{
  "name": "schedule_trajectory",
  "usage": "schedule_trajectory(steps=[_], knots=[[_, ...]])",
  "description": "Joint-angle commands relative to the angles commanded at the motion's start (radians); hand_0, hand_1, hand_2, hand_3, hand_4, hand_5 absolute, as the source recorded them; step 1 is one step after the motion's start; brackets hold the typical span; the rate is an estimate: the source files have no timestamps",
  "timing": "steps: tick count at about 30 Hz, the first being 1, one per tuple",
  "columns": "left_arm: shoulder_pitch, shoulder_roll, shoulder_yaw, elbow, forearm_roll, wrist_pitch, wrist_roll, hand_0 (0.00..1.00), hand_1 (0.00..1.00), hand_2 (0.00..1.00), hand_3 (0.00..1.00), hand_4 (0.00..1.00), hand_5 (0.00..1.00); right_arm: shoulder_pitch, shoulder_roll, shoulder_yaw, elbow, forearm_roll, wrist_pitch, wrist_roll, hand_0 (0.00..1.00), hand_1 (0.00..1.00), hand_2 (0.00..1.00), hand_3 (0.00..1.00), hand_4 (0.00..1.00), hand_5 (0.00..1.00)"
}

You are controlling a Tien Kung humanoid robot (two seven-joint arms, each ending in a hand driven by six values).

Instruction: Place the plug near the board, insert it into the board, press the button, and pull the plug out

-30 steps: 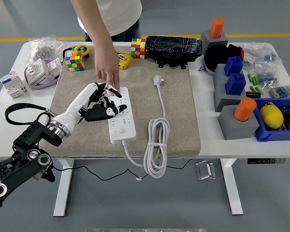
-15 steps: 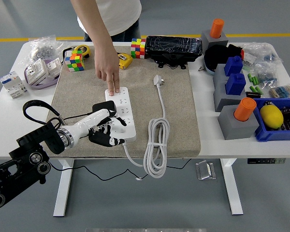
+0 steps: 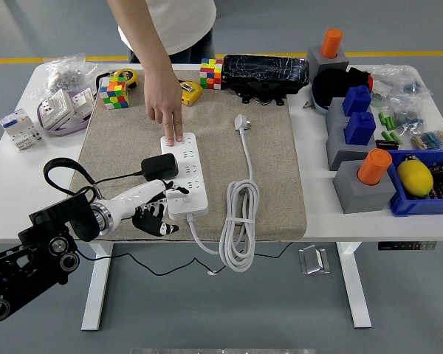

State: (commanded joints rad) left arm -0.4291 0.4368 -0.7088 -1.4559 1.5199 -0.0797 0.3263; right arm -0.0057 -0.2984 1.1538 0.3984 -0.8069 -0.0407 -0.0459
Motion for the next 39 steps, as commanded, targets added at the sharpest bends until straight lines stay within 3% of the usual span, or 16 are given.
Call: schedule_trajectory(steps=[18, 20, 23, 24, 25, 30, 31, 32, 34, 37, 38, 39], knots=[[-0.013, -0.005, 0.047, 0.037, 0.025, -0.007, 0.021, 0.061, 0.055, 0.149, 0.778, 0.789, 0.002, -0.002, 0.003, 0.008, 0.003, -0.002, 0.0, 0.0, 0.617, 0.678, 0.652, 0.565, 0.976, 0.586], [-0.011, -0.005, 0.042, 0.034, 0.02, 0.005, 0.001, 0.061, 0.054, 0.149, 0.724, 0.792, 0.002, -0.002, 0.003, 0.009, 0.004, -0.003, 0.0, 0.0, 0.618, 0.678, 0.652, 0.565, 0.976, 0.586], [-0.006, -0.004, 0.026, 0.027, -0.014, 0.064, -0.078, 0.061, 0.054, 0.149, 0.724, 0.792, 0.002, -0.004, 0.003, 0.01, 0.004, -0.003, -0.001, 0.001, 0.618, 0.678, 0.652, 0.565, 0.976, 0.586], [-0.005, -0.005, 0.017, 0.031, -0.036, 0.099, -0.114, 0.061, 0.054, 0.149, 0.724, 0.792, 0.002, -0.003, 0.003, 0.009, 0.004, -0.003, -0.001, 0.001, 0.618, 0.678, 0.652, 0.565, 0.976, 0.586], [-0.006, -0.008, 0.009, 0.039, -0.062, 0.144, -0.16, 0.145, 0.1, 0.234, 0.593, 0.865, 0.142, -0.003, 0.003, 0.009, 0.004, -0.003, -0.001, 0.001, 0.618, 0.678, 0.652, 0.565, 0.976, 0.586], [-0.027, -0.024, -0.021, 0.103, -0.11, 0.35, -0.353, 0.145, 0.1, 0.234, 0.593, 0.865, 0.142, -0.002, 0.005, 0.009, 0.004, -0.002, 0.0, 0.001, 0.618, 0.678, 0.652, 0.565, 0.976, 0.585], [-0.035, -0.028, -0.023, 0.118, -0.115, 0.393, -0.377, 0.145, 0.1, 0.234, 0.593, 0.865, 0.142, -0.002, 0.005, 0.008, 0.005, -0.001, 0.0, 0.0, 0.618, 0.678, 0.652, 0.565, 0.976, 0.585], [-0.044, -0.032, -0.024, 0.138, -0.113, 0.423, -0.393, 0.267, 0.265, 0.424, 0.554, 0.879, 0.186, -0.002, 0.004, 0.008, 0.005, -0.001, 0.0, 0.0, 0.618, 0.678, 0.652, 0.565, 0.976, 0.585], [-0.061, -0.04, -0.023, 0.177, -0.095, 0.457, -0.412, 0.267, 0.265, 0.424, 0.554, 0.879, 0.186, -0.002, 0.004, 0.007, 0.005, 0.0, 0.0, 0.0, 0.618, 0.678, 0.652, 0.565, 0.976, 0.585], [-0.092, -0.056, -0.01, 0.243, -0.042, 0.463, -0.405, 0.267, 0.265, 0.424, 0.554, 0.879, 0.186, -0.002, 0.004, 0.004, 0.004, 0.001, 0.0, 0.0, 0.618, 0.678, 0.652, 0.565, 0.976, 0.585], [-0.099, -0.06, -0.006, 0.259, -0.029, 0.461, -0.399, 0.636, 0.701, 0.667, 0.615, 0.943, 0.241, -0.002, 0.004, 0.003, 0.004, 0.001, 0.001, 0.0, 0.618, 0.678, 0.652, 0.564, 0.976, 0.584], [-0.112, -0.067, 0.005, 0.283, -0.011, 0.455, -0.387, 0.636, 0.701, 0.667, 0.615, 0.943, 0.241, -0.002, 0.004, 0.003, 0.005, 0.001, 0.001, 0.0, 0.618, 0.678, 0.652, 0.564, 0.976, 0.584]])
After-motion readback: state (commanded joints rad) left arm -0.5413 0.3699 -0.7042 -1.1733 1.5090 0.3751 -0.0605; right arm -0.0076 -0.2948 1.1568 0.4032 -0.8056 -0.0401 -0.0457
